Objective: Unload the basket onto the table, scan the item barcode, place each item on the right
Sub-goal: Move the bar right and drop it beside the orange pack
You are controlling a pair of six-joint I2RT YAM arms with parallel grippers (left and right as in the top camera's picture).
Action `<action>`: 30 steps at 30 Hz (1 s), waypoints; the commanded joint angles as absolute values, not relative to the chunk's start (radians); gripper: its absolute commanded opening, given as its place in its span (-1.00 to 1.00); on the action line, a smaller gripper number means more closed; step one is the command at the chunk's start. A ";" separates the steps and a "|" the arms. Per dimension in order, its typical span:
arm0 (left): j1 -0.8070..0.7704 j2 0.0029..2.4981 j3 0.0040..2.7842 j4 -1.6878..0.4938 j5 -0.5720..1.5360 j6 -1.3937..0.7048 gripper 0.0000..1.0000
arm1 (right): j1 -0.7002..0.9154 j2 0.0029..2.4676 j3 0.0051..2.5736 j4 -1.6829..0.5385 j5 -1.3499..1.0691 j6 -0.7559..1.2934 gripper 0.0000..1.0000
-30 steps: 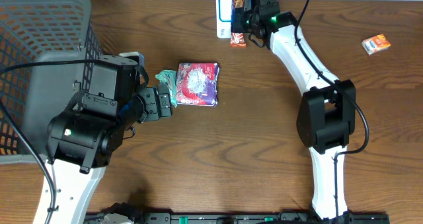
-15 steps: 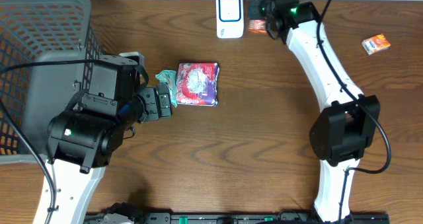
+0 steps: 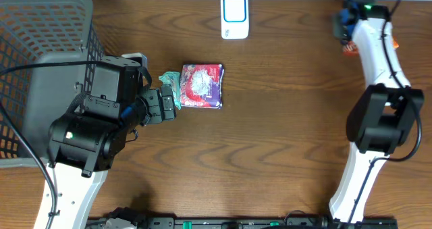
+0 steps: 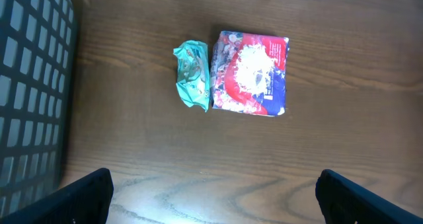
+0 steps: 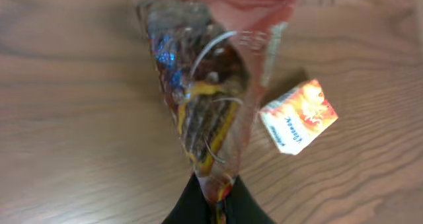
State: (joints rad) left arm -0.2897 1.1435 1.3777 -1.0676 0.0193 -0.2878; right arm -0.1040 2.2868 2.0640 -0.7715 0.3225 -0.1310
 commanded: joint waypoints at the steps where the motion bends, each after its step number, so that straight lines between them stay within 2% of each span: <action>1: -0.287 1.143 1.386 -1.069 0.007 -0.282 0.96 | -0.169 2.338 2.072 -0.762 0.245 -0.162 -0.74; 2: -0.287 1.143 1.386 -1.069 0.007 -0.282 0.96 | -0.178 2.343 2.072 -0.762 0.249 -0.161 -0.62; 4: -0.287 1.143 1.386 -1.069 0.007 -0.282 0.96 | -0.201 2.353 2.072 -0.763 0.265 -0.152 -0.06; 5: -0.287 1.143 1.386 -1.069 0.007 -0.282 0.96 | -0.209 2.353 2.072 -0.766 0.268 -0.150 0.13; 6: -0.287 1.143 1.386 -1.069 0.007 -0.282 0.96 | -0.211 2.350 2.072 -0.770 0.268 -0.149 0.20; 13: -0.287 1.143 1.386 -1.069 0.007 -0.282 0.96 | -0.153 2.202 2.075 -0.794 0.227 -0.115 0.13; 17: -0.286 1.143 1.386 -1.069 0.007 -0.282 0.95 | -0.077 2.092 2.075 -0.832 0.003 -0.082 0.15; 19: -0.287 1.143 1.386 -1.069 0.007 -0.282 0.96 | -0.025 2.050 2.075 -0.874 -0.199 -0.082 0.22; 21: -0.287 1.143 1.386 -1.069 0.007 -0.282 0.95 | 0.023 2.032 2.075 -0.917 -0.384 -0.082 0.45; 24: -0.287 1.143 1.386 -1.069 0.007 -0.282 0.96 | 0.106 2.036 2.073 -0.981 -0.584 -0.083 0.47; 27: -0.287 1.143 1.386 -1.069 0.007 -0.282 0.95 | 0.200 2.067 2.072 -1.034 -0.619 -0.083 0.36; 30: -0.287 1.143 1.386 -1.069 0.007 -0.282 0.95 | 0.295 2.114 2.072 -1.081 -0.574 -0.078 0.51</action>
State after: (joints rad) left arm -0.2897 1.1435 1.3777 -1.0676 0.0193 -0.2878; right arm 0.2180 2.0418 2.0823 -1.0542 -0.5018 -0.0883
